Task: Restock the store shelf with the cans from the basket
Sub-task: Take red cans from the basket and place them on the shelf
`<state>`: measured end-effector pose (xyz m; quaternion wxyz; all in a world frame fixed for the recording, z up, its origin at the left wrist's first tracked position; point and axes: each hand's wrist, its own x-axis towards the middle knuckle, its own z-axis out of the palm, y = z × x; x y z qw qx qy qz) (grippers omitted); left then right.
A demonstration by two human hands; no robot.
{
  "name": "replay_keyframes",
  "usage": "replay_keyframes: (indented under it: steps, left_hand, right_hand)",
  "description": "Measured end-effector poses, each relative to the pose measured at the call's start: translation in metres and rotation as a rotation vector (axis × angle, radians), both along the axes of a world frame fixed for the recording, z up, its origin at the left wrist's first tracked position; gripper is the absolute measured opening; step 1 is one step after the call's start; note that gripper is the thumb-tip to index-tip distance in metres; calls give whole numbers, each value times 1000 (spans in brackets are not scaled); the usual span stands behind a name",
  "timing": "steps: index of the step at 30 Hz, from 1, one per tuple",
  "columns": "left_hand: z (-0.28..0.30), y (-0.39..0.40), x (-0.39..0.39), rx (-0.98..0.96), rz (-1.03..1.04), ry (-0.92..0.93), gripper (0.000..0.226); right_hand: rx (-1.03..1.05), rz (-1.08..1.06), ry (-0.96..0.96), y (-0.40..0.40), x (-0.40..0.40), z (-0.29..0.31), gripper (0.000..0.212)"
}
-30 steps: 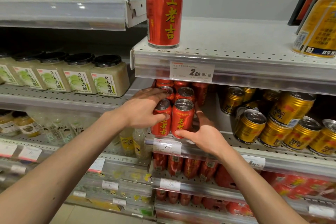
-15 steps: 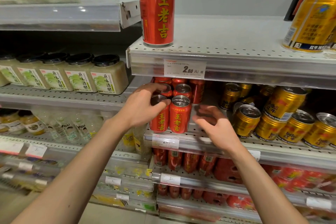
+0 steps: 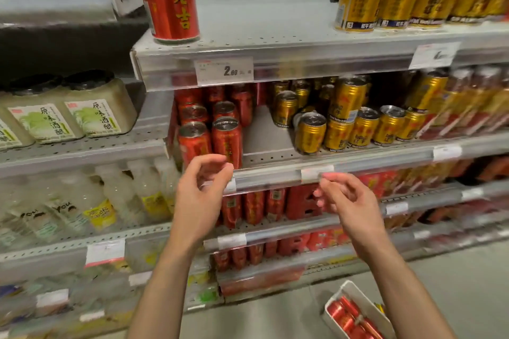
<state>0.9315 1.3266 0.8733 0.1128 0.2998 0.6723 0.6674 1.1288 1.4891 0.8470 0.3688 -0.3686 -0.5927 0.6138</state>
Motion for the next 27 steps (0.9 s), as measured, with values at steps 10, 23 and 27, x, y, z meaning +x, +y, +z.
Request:
replay_keyframes:
  steps: [10,23,27]
  left_hand:
    - [-57,34,92,-74,-272,-172,14]
    - [-125,197,257,-306,-499,-223,13]
    - [-170,249,293,-414,-487,-222,13]
  right_hand:
    - [-56,-392,-127,-20,167,-46,8]
    - [-235,-655,-207,72,355,-132,9]
    - [-308,-677,-257,119,396,-180,9]
